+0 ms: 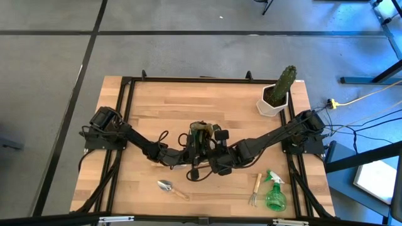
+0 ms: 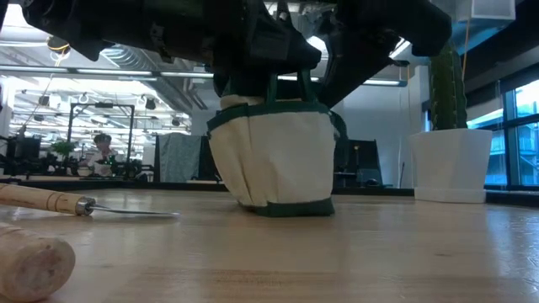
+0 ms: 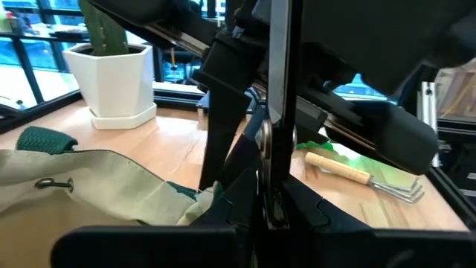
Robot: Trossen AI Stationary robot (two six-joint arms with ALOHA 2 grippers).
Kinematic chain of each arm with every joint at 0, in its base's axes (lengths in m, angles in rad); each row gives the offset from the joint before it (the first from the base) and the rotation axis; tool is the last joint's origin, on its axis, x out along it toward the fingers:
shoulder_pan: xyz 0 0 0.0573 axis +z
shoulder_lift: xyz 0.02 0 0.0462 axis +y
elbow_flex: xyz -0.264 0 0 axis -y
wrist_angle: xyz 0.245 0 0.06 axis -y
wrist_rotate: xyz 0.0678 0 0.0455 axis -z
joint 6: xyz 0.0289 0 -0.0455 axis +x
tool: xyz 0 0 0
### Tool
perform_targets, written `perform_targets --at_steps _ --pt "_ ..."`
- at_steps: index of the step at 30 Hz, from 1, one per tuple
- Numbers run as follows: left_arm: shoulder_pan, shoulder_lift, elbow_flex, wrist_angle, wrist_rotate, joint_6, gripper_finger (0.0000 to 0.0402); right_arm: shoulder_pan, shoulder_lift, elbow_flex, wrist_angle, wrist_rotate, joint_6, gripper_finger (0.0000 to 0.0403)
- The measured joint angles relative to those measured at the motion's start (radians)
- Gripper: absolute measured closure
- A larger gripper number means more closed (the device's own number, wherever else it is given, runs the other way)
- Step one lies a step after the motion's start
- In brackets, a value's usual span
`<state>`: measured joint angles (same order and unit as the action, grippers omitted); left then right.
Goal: Pick & Place Garden tools in Gardening bag
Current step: Put the green fruit pruner into the green gardening bag
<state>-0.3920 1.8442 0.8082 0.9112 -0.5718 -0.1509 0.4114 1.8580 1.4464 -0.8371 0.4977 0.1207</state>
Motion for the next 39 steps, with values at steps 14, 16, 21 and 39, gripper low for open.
perform_targets --at_steps 14,16,21,39 --pt "-0.027 0.012 0.000 0.006 -0.123 0.022 0.0378 0.000 0.000 -0.001 -0.004 0.058 0.025 0.0401" --pt "-0.026 0.013 0.000 0.006 -0.121 0.014 0.0378 0.000 0.000 -0.001 -0.004 0.059 0.025 0.0402" --pt "-0.026 0.027 0.000 0.009 -0.122 0.010 0.0378 0.000 0.000 -0.001 -0.004 0.059 0.025 0.0402" --pt "-0.005 0.137 0.001 0.162 -0.058 0.010 0.0378 0.000 0.000 -0.001 -0.015 0.061 0.032 0.0403"
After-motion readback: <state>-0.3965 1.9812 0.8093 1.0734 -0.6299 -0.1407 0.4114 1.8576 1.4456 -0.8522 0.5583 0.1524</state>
